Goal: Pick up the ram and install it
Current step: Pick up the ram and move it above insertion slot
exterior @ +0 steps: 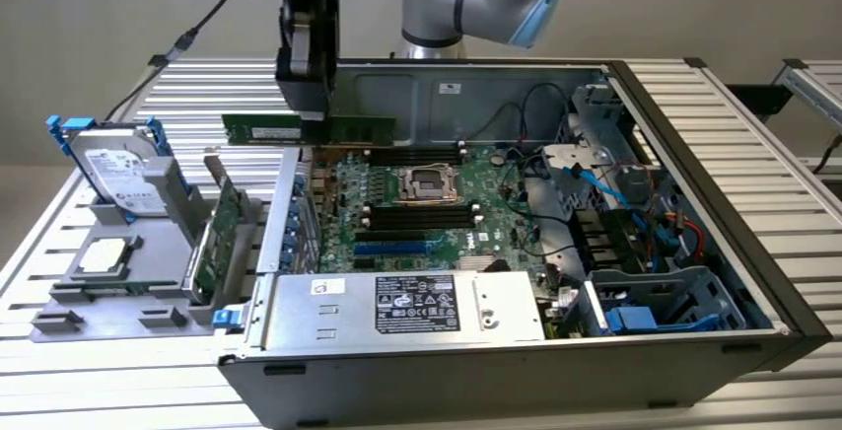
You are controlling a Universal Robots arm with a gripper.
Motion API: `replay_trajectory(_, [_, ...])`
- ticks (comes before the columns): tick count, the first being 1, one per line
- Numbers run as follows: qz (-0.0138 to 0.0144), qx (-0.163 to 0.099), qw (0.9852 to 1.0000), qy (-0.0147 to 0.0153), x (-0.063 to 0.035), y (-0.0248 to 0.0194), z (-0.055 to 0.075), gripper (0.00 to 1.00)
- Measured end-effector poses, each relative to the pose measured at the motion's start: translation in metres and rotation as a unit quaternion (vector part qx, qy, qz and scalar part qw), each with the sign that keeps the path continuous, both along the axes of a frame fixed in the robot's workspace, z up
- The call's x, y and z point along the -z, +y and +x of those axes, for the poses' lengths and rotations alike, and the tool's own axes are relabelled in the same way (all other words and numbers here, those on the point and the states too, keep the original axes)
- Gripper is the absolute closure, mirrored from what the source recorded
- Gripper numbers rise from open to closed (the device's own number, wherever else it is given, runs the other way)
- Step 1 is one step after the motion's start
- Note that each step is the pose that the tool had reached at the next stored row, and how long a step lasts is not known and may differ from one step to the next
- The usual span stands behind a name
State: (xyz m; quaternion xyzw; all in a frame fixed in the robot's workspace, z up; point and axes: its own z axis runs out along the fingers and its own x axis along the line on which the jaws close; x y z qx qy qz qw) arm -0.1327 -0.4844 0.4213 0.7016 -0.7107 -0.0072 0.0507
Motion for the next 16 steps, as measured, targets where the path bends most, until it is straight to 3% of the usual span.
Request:
replay_trajectory(8, [-0.0001,0.0,1.0,0.0003,0.0105,0.0145,0.036,0.86])
replay_trajectory(16, [0.0,0.0,1.0,0.0003,0.0249,0.0349,0.066,0.86])
